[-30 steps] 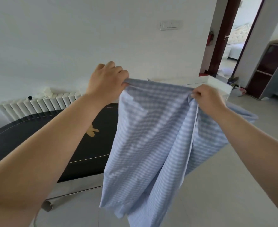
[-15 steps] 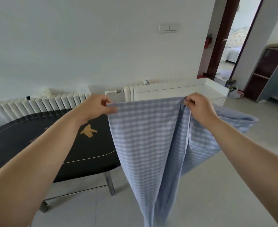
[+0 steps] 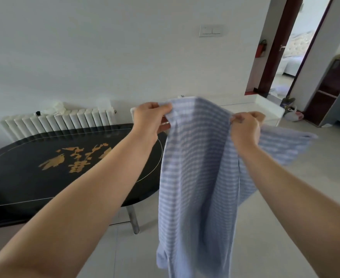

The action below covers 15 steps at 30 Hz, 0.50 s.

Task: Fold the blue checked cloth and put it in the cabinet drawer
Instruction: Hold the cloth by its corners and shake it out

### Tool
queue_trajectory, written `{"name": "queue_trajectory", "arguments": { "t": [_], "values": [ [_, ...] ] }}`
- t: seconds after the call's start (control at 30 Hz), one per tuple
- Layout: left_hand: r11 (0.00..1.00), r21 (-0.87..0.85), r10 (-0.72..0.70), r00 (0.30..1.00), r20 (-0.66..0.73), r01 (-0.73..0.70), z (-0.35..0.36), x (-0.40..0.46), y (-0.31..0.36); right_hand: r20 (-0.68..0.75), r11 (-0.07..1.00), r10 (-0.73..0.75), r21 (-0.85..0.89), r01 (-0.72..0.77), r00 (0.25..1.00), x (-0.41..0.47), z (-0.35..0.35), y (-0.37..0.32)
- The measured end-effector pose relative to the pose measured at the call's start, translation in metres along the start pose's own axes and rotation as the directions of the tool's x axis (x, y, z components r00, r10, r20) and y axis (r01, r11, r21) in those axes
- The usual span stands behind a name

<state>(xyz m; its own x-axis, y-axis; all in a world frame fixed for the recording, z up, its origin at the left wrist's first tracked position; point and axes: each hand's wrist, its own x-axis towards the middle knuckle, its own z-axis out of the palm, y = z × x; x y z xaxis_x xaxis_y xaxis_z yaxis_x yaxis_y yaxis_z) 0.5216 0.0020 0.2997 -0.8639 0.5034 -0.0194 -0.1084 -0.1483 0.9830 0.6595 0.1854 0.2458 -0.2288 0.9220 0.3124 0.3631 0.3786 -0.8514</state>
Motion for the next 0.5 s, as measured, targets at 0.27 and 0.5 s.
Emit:
{"name": "queue_trajectory", "arguments": {
  "t": [0.27, 0.5],
  "values": [
    [0.969, 0.240, 0.051, 0.997, 0.060, -0.064, 0.042, -0.037, -0.040, 0.089, 0.977, -0.098, 0.196, 0.079, 0.991, -0.060, 0.003, -0.023],
    [0.994, 0.084, -0.075, 0.995, 0.067, 0.070, 0.040, -0.056, -0.064, 0.155, 0.966, -0.133, 0.240, 0.093, 0.979, -0.087, 0.014, -0.026]
  ]
}}
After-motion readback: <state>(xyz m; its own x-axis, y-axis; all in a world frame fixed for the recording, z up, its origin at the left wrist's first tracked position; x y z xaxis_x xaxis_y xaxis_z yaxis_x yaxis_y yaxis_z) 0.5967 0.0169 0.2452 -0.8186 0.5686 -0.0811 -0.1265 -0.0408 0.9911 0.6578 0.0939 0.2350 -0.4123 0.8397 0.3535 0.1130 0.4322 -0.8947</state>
